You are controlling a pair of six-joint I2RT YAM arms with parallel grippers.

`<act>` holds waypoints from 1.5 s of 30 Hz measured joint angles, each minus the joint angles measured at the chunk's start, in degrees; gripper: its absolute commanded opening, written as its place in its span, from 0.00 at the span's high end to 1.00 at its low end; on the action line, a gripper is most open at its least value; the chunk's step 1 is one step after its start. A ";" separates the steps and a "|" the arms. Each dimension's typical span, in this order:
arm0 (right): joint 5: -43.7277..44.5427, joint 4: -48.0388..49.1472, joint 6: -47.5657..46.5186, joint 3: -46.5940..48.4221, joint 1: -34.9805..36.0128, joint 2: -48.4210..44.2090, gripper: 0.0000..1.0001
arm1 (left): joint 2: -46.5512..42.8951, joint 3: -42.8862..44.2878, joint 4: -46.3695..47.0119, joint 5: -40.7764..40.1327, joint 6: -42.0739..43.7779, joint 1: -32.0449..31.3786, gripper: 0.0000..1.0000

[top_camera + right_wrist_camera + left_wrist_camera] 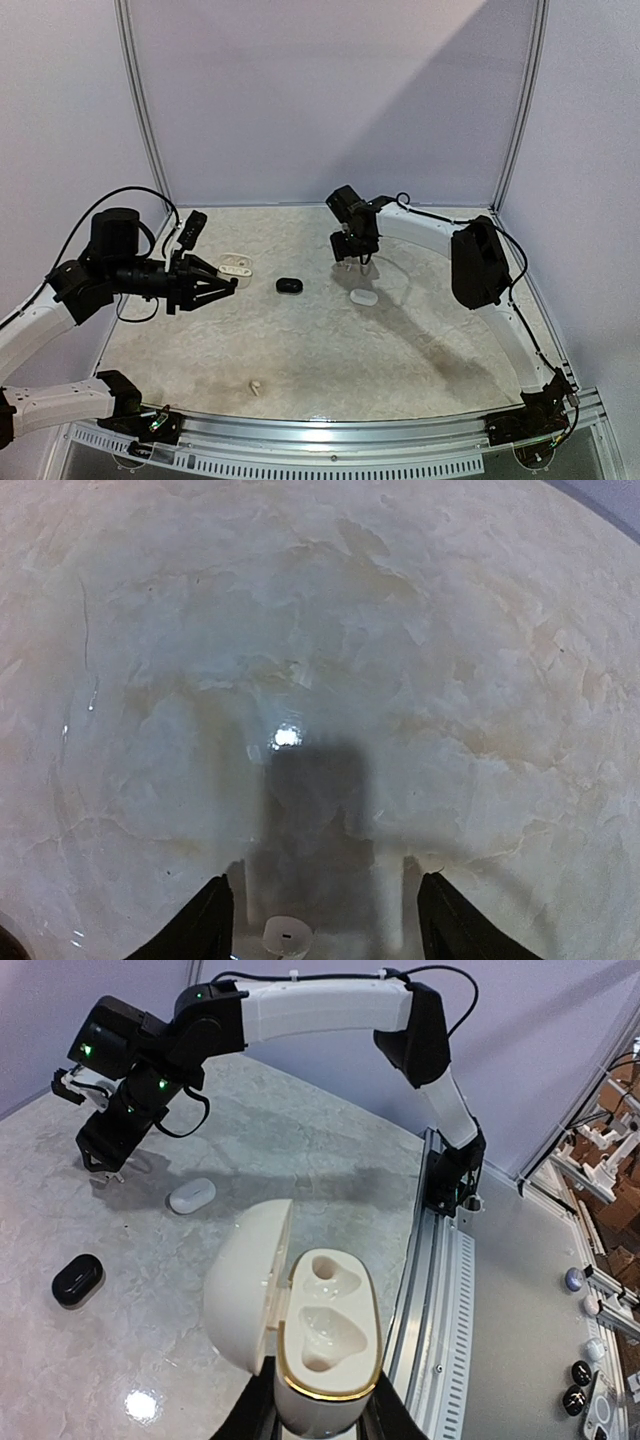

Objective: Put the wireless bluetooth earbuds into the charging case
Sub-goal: Pick up the right earbud from the center of the board.

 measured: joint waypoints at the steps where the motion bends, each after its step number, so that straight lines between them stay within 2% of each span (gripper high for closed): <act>1: -0.46 -0.11 -0.09 0.20 -0.09 0.33 0.45 | 0.07 0.00 -0.04 0.00 0.13 0.11 1.00; 14: -5.20 -2.89 -1.86 1.86 -0.17 2.49 0.70 | 0.81 0.00 -0.55 -0.02 2.64 1.84 1.00; 24: -5.77 -5.70 -4.28 2.56 -0.17 2.49 0.79 | 0.81 0.00 -0.70 -0.02 2.97 1.90 1.00; 37: -6.23 -6.43 -6.14 2.80 -0.02 2.45 0.95 | 0.81 0.00 -0.74 -0.04 3.41 1.99 1.00; 45: -7.15 -6.64 -6.34 -0.35 0.31 -0.92 1.00 | 0.55 0.37 -0.70 -2.64 4.20 2.01 1.00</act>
